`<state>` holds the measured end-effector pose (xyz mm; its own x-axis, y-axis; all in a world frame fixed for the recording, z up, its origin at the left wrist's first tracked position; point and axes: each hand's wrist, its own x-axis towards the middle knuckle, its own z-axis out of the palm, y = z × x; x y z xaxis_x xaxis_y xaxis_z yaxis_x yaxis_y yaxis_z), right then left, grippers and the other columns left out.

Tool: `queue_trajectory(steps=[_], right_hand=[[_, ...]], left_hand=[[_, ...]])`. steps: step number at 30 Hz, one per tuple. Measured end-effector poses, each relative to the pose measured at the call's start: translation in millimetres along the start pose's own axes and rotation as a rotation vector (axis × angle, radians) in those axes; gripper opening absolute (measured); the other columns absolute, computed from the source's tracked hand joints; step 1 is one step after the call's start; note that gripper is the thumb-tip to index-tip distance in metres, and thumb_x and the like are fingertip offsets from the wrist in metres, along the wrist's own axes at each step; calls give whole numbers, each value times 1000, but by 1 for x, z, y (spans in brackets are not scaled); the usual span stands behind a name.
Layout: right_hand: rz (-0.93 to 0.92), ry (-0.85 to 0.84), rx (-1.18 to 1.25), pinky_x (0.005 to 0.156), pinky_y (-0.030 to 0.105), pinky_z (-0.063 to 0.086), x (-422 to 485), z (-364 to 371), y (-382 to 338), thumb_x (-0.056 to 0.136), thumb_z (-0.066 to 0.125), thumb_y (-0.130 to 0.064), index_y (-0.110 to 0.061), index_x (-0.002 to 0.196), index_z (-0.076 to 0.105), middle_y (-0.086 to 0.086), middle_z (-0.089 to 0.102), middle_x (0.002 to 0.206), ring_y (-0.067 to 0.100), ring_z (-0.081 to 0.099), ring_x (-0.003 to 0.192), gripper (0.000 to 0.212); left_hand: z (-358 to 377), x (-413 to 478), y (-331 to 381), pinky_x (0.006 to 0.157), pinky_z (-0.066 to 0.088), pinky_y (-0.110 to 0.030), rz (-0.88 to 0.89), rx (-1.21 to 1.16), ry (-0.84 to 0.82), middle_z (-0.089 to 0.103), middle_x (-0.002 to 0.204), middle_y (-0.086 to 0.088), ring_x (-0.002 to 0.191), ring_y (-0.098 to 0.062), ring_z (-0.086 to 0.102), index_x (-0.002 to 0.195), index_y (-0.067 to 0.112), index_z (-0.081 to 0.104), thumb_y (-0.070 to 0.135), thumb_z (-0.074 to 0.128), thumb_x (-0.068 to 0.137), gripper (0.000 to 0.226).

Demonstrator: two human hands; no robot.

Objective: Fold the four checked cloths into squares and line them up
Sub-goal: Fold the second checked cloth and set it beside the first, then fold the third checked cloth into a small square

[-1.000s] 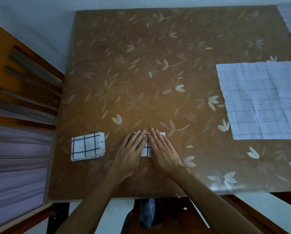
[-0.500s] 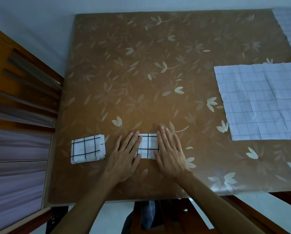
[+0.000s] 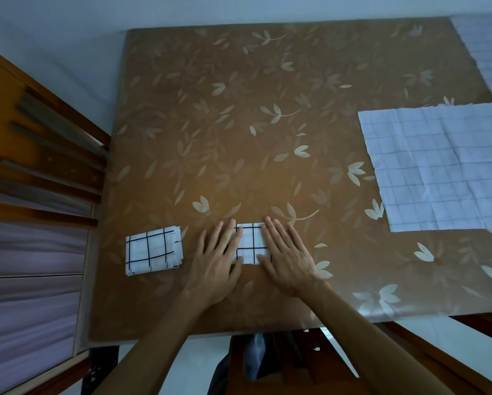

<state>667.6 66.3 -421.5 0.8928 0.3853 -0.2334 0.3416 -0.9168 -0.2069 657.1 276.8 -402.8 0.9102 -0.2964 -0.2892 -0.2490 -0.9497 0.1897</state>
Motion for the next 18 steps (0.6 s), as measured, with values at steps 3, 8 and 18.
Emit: queue_trajectory(steps=[3, 8, 18], right_hand=[[17, 77, 68, 121, 43, 22, -6, -18, -1, 98, 42, -23, -5, 151, 35, 11, 27, 161, 25, 27, 149, 57], [99, 73, 203, 97, 39, 41, -19, -68, 2, 91, 51, -12, -13, 136, 53, 5, 58, 138, 28, 54, 122, 45], [187, 56, 246, 84, 38, 53, -67, -119, 40, 92, 50, -15, -17, 124, 64, 7, 66, 113, 30, 64, 99, 35]], left_hand=[[-13, -2, 10, 122, 20, -49, -79, -142, 10, 10, 167, -5, 154, -22, 8, 155, 17, 26, 42, 42, 100, 63], [-49, -5, 29, 108, 37, -31, -79, -322, 98, 51, 141, -6, 133, -23, 46, 138, 10, 52, 24, 53, 98, 42], [-85, 4, 86, 93, 46, -36, -146, -301, 7, 59, 121, -6, 116, -26, 55, 120, 17, 65, 18, 57, 91, 30]])
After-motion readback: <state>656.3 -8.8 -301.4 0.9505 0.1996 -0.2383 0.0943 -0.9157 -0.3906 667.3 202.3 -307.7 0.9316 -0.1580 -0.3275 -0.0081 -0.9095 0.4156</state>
